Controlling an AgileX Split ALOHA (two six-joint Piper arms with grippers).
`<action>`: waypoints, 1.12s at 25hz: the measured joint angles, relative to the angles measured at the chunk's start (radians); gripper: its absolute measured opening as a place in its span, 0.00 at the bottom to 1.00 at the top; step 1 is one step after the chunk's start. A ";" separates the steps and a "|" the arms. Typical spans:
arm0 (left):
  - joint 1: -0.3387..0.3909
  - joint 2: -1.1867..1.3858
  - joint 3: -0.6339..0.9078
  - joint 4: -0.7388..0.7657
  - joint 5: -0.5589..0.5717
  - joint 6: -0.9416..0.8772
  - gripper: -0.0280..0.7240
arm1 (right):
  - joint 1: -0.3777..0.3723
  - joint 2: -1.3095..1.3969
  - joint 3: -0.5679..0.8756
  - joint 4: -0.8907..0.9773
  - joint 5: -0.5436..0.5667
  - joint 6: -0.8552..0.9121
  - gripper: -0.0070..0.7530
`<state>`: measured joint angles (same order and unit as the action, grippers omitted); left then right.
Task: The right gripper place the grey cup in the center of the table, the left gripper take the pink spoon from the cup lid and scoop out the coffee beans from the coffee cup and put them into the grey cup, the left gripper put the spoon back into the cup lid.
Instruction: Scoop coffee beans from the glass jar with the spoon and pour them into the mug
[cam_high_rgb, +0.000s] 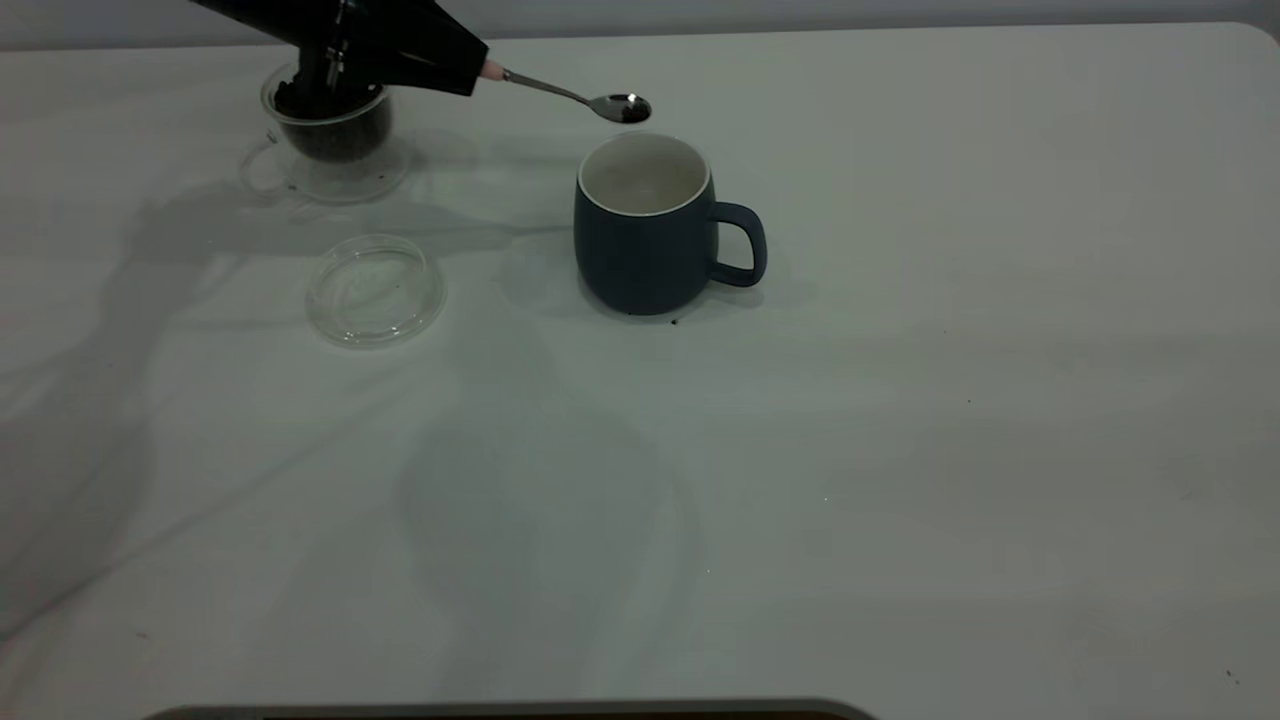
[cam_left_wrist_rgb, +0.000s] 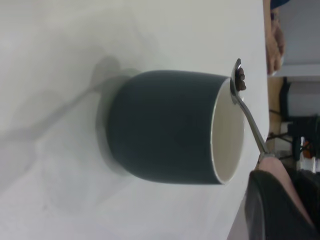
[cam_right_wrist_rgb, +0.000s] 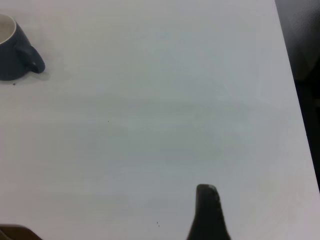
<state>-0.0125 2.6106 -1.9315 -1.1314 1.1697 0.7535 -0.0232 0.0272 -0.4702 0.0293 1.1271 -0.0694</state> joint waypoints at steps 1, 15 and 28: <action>-0.003 0.000 0.000 0.009 0.000 0.000 0.19 | 0.000 0.000 0.000 0.000 0.000 0.000 0.79; -0.011 0.000 0.000 0.038 0.000 0.297 0.19 | 0.000 0.000 0.000 0.000 0.000 0.000 0.79; -0.047 0.000 0.000 0.051 -0.001 0.604 0.19 | 0.000 0.000 0.000 0.000 0.000 0.000 0.79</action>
<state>-0.0593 2.6106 -1.9315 -1.0809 1.1687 1.3576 -0.0232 0.0272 -0.4702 0.0293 1.1271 -0.0694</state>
